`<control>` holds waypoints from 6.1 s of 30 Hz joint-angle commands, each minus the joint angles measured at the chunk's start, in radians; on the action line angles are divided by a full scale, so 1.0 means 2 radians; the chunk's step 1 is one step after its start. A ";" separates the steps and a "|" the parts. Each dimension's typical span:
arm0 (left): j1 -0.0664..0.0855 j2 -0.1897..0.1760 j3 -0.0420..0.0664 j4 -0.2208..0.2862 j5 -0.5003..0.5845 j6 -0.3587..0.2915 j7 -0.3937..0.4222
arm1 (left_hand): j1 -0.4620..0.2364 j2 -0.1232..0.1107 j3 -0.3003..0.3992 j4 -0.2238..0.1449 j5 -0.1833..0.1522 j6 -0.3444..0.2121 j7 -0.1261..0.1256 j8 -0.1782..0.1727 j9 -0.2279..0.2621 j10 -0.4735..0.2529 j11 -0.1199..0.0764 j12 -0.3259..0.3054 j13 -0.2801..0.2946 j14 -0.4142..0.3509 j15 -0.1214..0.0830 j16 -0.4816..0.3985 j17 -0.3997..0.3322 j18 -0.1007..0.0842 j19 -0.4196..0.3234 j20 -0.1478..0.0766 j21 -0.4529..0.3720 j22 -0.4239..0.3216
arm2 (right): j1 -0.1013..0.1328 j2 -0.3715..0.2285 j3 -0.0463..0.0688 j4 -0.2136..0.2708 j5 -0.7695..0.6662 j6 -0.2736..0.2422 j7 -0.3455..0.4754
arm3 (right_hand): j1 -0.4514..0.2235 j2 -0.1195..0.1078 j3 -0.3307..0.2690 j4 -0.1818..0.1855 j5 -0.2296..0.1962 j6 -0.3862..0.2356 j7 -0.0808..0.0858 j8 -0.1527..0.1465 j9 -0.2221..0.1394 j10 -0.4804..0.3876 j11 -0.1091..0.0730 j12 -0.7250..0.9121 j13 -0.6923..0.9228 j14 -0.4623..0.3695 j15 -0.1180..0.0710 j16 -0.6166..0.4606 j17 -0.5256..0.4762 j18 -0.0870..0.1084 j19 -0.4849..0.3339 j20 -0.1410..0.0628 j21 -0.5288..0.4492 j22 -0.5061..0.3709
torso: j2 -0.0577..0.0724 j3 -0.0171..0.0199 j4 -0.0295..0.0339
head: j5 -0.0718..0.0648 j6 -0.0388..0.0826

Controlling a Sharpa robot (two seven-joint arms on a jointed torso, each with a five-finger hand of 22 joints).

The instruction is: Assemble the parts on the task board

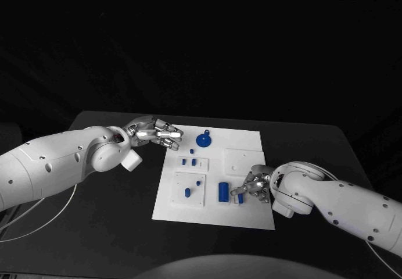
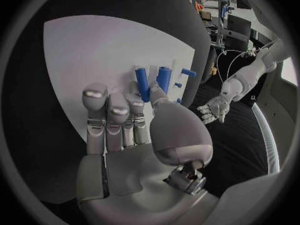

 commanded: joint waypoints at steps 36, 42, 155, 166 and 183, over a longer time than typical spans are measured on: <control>0.000 0.002 0.000 -0.001 -0.005 0.008 -0.001 | 0.005 0.000 -0.002 0.002 -0.003 -0.005 -0.001 0.001 0.000 -0.004 0.000 -0.001 0.001 -0.003 -0.001 -0.001 -0.001 -0.001 0.001 0.000 -0.002 0.000 | -0.003 -0.001 -0.005 0.005 -0.002 0.022 0.002 | 0.002 -0.033 0.009 0.049 -0.002 0.000 0.002 0.000 -0.001 0.001 0.002 0.000 0.001 0.005 0.002 -0.004 -0.002 -0.006 0.028 -0.001 -0.005 0.028 | 0.000 0.0004 -0.0001 | 0.003 -0.002; 0.000 0.001 0.000 -0.001 -0.005 0.008 -0.002 | 0.005 0.000 -0.002 0.002 -0.003 -0.005 -0.001 0.001 0.000 -0.004 0.000 -0.001 0.001 -0.003 -0.001 -0.001 -0.001 -0.001 0.001 0.000 -0.002 0.000 | -0.003 -0.007 -0.005 0.010 -0.003 0.023 0.004 | -0.005 -0.050 0.067 0.049 -0.002 0.000 0.001 0.000 -0.001 0.000 0.002 0.002 -0.001 0.004 0.003 -0.003 -0.004 -0.004 0.028 0.001 -0.005 0.028 | 0.000 0.0002 -0.0004 | 0.004 -0.002; 0.000 0.003 -0.004 -0.008 -0.011 0.010 -0.006 | 0.005 0.003 -0.003 0.002 -0.003 -0.005 0.000 0.001 0.000 -0.005 0.000 -0.001 0.001 -0.003 -0.001 -0.001 -0.001 -0.001 0.001 0.000 -0.002 0.000 | -0.004 -0.022 -0.003 0.020 0.005 0.040 0.006 | -0.023 -0.026 0.132 0.002 -0.003 0.001 -0.002 0.000 -0.001 0.003 -0.001 0.007 0.001 0.004 0.001 0.003 -0.002 -0.007 0.029 -0.001 0.001 0.030 | 0.000 0.0001 -0.0002 | 0.000 -0.001; 0.000 0.003 -0.004 -0.008 -0.011 0.011 -0.007 | 0.005 0.003 -0.003 0.002 -0.003 -0.005 0.000 0.001 0.000 -0.005 0.000 -0.001 0.001 -0.003 -0.001 -0.001 -0.001 -0.001 0.001 0.000 -0.002 0.000 | -0.006 -0.009 -0.004 -0.001 0.006 0.049 -0.004 | -0.022 -0.029 0.157 -0.016 0.001 0.001 -0.001 0.000 -0.001 0.002 0.000 0.008 0.001 0.005 0.003 0.003 -0.003 -0.006 0.028 0.001 0.001 0.031 | 0.000 -0.0002 0.0001 | 0.000 -0.003; 0.000 0.002 -0.005 -0.008 -0.008 0.003 -0.003 | 0.005 0.003 -0.003 0.002 -0.002 -0.005 -0.001 0.001 0.000 -0.005 0.000 -0.001 0.001 -0.003 -0.001 -0.001 -0.001 -0.001 0.001 0.000 -0.002 0.000 | -0.008 -0.018 -0.003 0.000 0.018 0.032 0.019 | -0.024 -0.079 0.118 0.026 0.012 -0.004 0.003 0.000 0.000 -0.004 0.003 0.002 -0.007 0.002 0.003 -0.004 -0.012 -0.003 0.027 0.001 -0.010 0.026 | 0.000 0.0007 -0.0011 | 0.000 0.004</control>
